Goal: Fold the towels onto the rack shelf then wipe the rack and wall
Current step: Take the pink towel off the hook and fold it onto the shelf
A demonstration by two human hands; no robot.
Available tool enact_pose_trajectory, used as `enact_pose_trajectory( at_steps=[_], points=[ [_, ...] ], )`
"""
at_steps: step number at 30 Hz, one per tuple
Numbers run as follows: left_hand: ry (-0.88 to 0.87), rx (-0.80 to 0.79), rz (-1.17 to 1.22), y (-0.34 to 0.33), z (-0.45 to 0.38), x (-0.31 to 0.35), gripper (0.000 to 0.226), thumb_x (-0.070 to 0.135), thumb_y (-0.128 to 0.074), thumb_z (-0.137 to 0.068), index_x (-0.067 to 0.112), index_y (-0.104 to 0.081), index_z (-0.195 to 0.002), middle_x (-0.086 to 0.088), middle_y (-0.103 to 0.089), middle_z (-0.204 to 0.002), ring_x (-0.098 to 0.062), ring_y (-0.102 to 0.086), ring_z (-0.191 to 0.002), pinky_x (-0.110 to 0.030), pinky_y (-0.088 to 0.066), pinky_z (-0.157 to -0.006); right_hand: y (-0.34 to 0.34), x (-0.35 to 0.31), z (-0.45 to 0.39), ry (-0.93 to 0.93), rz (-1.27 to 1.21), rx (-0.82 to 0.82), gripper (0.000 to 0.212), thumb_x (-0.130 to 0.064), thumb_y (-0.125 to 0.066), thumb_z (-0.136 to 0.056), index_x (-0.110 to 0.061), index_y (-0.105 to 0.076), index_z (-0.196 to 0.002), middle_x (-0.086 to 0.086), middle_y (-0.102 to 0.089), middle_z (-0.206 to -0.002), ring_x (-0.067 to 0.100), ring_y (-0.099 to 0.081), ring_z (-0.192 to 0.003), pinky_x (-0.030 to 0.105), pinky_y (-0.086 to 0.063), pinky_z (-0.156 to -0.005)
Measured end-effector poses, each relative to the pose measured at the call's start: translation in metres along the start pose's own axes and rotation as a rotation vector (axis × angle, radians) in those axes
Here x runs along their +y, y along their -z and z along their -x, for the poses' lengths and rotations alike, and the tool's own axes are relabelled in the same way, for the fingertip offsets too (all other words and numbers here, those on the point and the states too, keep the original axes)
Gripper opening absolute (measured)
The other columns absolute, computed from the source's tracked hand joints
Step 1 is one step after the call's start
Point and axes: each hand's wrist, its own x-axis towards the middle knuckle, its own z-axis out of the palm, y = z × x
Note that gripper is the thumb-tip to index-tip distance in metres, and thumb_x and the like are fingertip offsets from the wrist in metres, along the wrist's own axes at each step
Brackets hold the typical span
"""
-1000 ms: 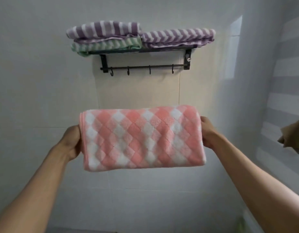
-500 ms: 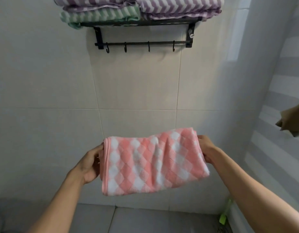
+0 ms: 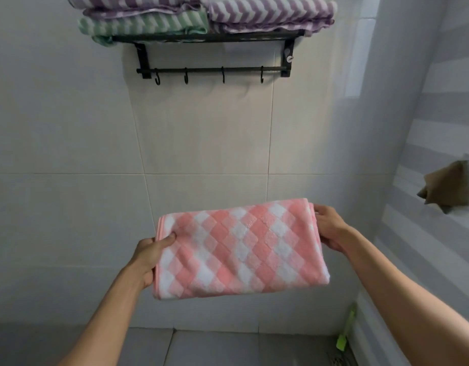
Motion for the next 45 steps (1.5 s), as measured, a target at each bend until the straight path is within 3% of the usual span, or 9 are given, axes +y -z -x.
enact_pose_trajectory(
  at_steps=[4,9,14,21,25,29,36,41,45],
  points=[
    [-0.109,0.084,0.007,-0.001,-0.005,0.028,0.038,0.032,-0.073,-0.090,-0.005,-0.070,-0.098,-0.019,-0.076,-0.088,-0.035,-0.073,-0.077,-0.046,-0.060,-0.077,0.003,0.023,-0.007,-0.127,-0.181,-0.129,0.024,-0.015,-0.055,-0.095,0.000,-0.068,-0.109,0.018,-0.061,-0.098,0.033,-0.052,-0.085,0.048,-0.055,-0.076],
    [-0.138,0.070,-0.013,-0.001,-0.006,0.041,0.040,0.036,-0.069,-0.093,-0.003,-0.069,-0.102,-0.020,-0.075,-0.094,-0.036,-0.072,-0.084,-0.046,-0.059,-0.080,-0.022,0.052,0.006,-0.381,-0.595,-0.378,0.077,-0.066,-0.048,-0.093,0.000,-0.065,-0.127,0.025,-0.064,-0.131,0.045,-0.056,-0.126,0.057,-0.043,-0.108],
    [-0.189,0.055,-0.034,0.016,-0.004,0.051,0.038,0.038,-0.064,-0.096,0.001,-0.068,-0.103,-0.018,-0.074,-0.094,-0.035,-0.072,-0.083,-0.040,-0.058,-0.074,-0.042,0.035,0.012,-0.295,-0.405,-0.398,0.057,0.001,-0.080,-0.077,0.012,-0.058,-0.128,0.026,-0.070,-0.119,0.043,-0.069,-0.109,0.054,-0.056,-0.090],
    [-0.365,0.116,-0.272,0.042,-0.013,0.053,0.040,0.052,-0.048,-0.101,0.016,-0.064,-0.109,-0.014,-0.071,-0.105,-0.032,-0.069,-0.094,-0.043,-0.057,-0.083,-0.077,0.024,0.010,-0.083,-0.321,-0.207,0.032,-0.026,-0.064,-0.099,-0.017,-0.056,-0.128,0.011,-0.071,-0.120,0.033,-0.069,-0.108,0.055,-0.056,-0.094],
    [-0.408,0.272,-0.349,0.055,-0.022,0.040,0.051,0.059,-0.042,-0.099,0.012,-0.060,-0.096,-0.015,-0.067,-0.091,-0.035,-0.064,-0.083,-0.045,-0.054,-0.075,-0.110,0.024,0.020,0.117,-0.084,0.028,0.042,-0.046,-0.055,-0.098,-0.025,-0.050,-0.135,-0.002,-0.065,-0.121,0.020,-0.063,-0.110,0.043,-0.052,-0.098],
    [-0.392,0.372,-0.380,0.062,-0.028,0.032,0.061,0.059,-0.041,-0.099,0.002,-0.056,-0.082,-0.014,-0.060,-0.077,-0.031,-0.054,-0.070,-0.037,-0.039,-0.060,-0.127,0.020,0.028,0.199,0.092,0.213,0.048,-0.065,-0.052,-0.091,-0.021,-0.062,-0.110,-0.003,-0.071,-0.100,0.020,-0.067,-0.094,0.040,-0.054,-0.084],
    [-0.305,0.397,-0.334,0.064,-0.030,0.039,0.071,0.064,-0.042,-0.097,0.003,-0.053,-0.063,-0.015,-0.060,-0.069,-0.032,-0.056,-0.066,-0.035,-0.040,-0.059,-0.121,-0.009,0.043,0.194,0.209,0.389,0.057,-0.061,-0.060,-0.091,-0.007,-0.058,-0.073,0.007,-0.064,-0.069,0.026,-0.055,-0.066,0.037,-0.041,-0.062],
    [-0.238,0.081,-0.230,0.061,-0.016,0.050,0.038,0.038,-0.060,-0.098,0.002,-0.069,-0.099,-0.016,-0.073,-0.094,-0.038,-0.070,-0.086,-0.048,-0.059,-0.079,-0.096,-0.033,0.056,0.034,-0.055,0.228,0.047,-0.051,-0.072,-0.087,-0.004,-0.069,-0.087,0.009,-0.074,-0.082,0.023,-0.069,-0.073,0.034,-0.059,-0.065],
    [-0.383,0.167,-0.376,0.048,0.008,0.061,0.036,0.039,-0.037,-0.107,0.009,-0.053,-0.116,-0.017,-0.063,-0.109,-0.035,-0.062,-0.093,-0.043,-0.053,-0.083,-0.066,-0.042,0.072,-0.020,-0.139,0.094,0.025,-0.016,-0.074,-0.090,0.003,-0.069,-0.107,0.015,-0.076,-0.092,0.030,-0.074,-0.080,0.038,-0.062,-0.067]
  ],
)
